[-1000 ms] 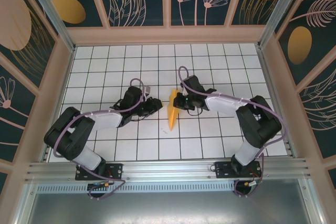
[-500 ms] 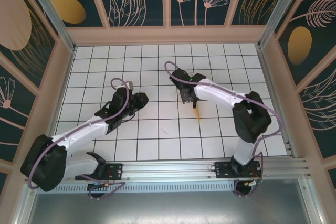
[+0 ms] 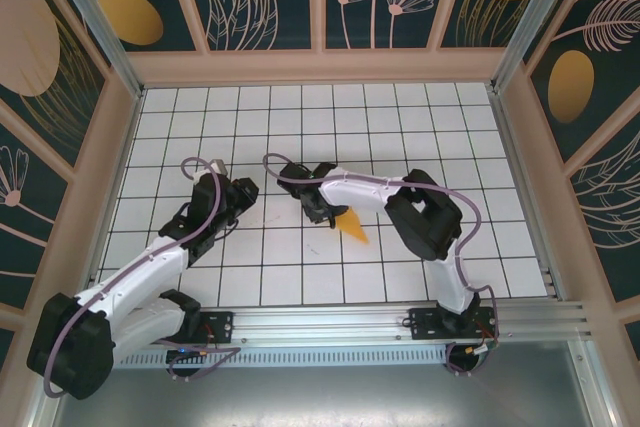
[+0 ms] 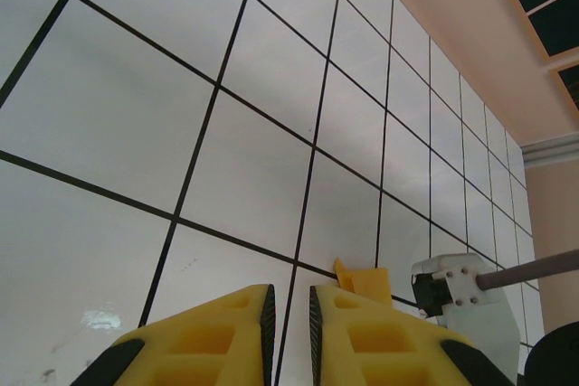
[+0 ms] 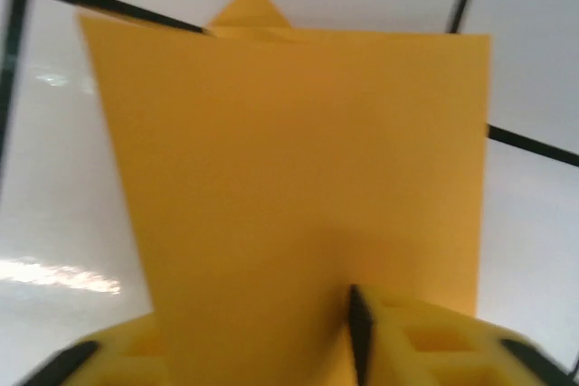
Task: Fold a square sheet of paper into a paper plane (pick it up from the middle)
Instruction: Turn over the paper at the center of the table.
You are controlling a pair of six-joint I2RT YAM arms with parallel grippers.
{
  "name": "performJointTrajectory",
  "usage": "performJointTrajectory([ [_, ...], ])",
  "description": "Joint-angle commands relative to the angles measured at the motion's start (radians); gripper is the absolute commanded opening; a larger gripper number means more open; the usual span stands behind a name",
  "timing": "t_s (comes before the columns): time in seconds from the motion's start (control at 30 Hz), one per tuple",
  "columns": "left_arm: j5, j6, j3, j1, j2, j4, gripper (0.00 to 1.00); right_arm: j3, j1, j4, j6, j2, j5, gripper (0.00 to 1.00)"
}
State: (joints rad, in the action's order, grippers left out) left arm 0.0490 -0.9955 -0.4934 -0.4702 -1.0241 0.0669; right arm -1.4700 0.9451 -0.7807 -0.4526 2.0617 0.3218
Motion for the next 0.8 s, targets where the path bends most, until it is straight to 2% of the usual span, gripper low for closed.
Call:
performJointTrajectory([
  [0.0,-0.054,0.031,0.007,0.005,-0.025,0.039,0.21,-0.009,-0.009,0.039,-0.010,-0.071,-0.109,0.46],
  [0.1,-0.107,0.054,-0.009,0.005,-0.066,0.068,0.21,0.035,-0.016,0.093,0.011,-0.160,-0.152,0.48],
  [0.3,-0.214,0.036,-0.007,0.003,-0.149,0.155,0.23,0.237,-0.036,0.243,0.091,-0.383,-0.206,0.53],
  [0.4,-0.246,0.024,-0.007,0.004,-0.194,0.188,0.23,0.276,-0.040,0.255,0.129,-0.380,-0.260,0.55],
  [0.53,-0.264,0.017,-0.019,0.002,-0.222,0.183,0.23,0.315,-0.019,0.282,0.130,-0.418,-0.220,0.55],
  [0.63,-0.288,0.016,-0.020,0.002,-0.249,0.182,0.23,0.416,0.002,0.379,0.187,-0.502,-0.251,0.49],
  [0.7,-0.316,0.013,-0.020,-0.005,-0.270,0.200,0.23,0.446,-0.009,0.388,0.171,-0.516,-0.261,0.45],
  [0.77,-0.345,0.015,-0.032,-0.019,-0.300,0.211,0.23,0.452,-0.053,0.368,0.133,-0.496,-0.299,0.34],
])
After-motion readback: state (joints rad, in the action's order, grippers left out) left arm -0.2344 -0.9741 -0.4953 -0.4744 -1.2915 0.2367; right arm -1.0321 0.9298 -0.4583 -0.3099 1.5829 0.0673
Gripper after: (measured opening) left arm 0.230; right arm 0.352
